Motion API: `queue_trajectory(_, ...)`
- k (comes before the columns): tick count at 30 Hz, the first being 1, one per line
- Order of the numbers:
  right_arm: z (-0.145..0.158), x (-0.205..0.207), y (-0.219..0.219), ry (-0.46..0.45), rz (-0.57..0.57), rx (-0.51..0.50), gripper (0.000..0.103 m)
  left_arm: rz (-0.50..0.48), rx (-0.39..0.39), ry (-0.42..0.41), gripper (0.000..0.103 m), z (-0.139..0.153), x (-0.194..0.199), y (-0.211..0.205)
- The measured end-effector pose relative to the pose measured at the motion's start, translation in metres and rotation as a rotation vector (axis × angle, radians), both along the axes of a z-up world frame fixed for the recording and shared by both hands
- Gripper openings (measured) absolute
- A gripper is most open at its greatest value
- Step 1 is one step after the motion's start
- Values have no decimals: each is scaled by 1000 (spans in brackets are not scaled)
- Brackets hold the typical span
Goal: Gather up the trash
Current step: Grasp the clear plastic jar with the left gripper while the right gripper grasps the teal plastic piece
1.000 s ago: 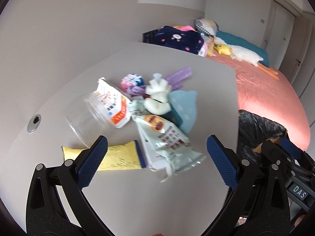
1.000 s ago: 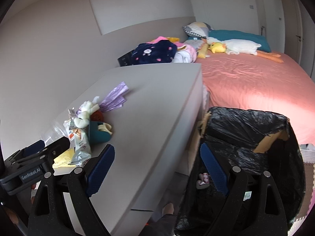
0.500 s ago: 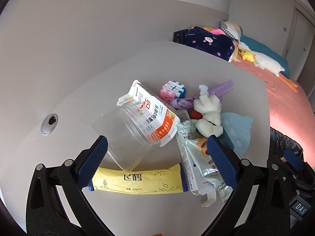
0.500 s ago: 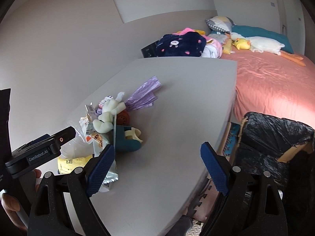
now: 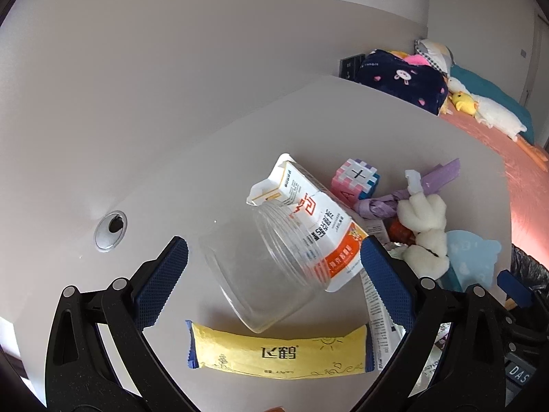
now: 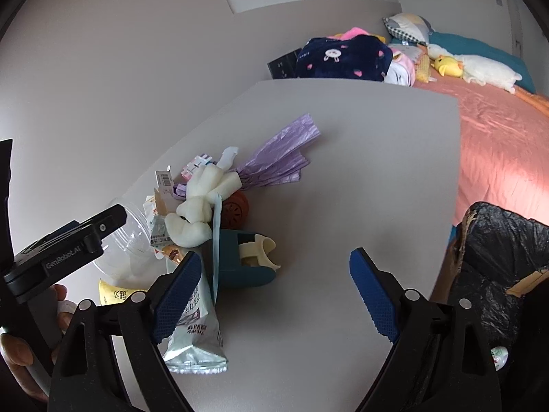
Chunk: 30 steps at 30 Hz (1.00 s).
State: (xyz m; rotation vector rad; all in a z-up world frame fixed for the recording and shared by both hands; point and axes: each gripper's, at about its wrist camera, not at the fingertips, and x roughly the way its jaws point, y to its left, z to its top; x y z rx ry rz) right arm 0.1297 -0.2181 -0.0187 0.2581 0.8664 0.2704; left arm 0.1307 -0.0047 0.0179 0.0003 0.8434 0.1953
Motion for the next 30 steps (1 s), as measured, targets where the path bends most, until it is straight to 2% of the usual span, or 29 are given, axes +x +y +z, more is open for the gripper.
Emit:
queue_trajectory(3,-8,6,3,24,2,8,89,22,-4,28,97,-9,6,10)
queue_trajectory(5,-13,11,4,41,12,26,85,33,-32,42,97,-14,9,17)
queue_trajectory(10,-20,19,12,75,36,46,73,53,-76,74,96,-25,12,27)
queue_trajectory(12,-22,19,16,76,44,44,69,64,-81,61,96,-26,10,30)
queue_trajectory(15,-22,21,22,78,60,30,57,65,-70,39,96,-27,6,32)
queue_trajectory(18,-23,19,22,75,44,43,56,61,-65,35,95,-27,4,33)
queue_trajectory(24,-19,12,16,55,22,53,56,43,-137,-4,94,-25,-7,41)
queue_trajectory(30,-7,3,7,27,3,59,55,30,-134,-43,94,-12,-19,41)
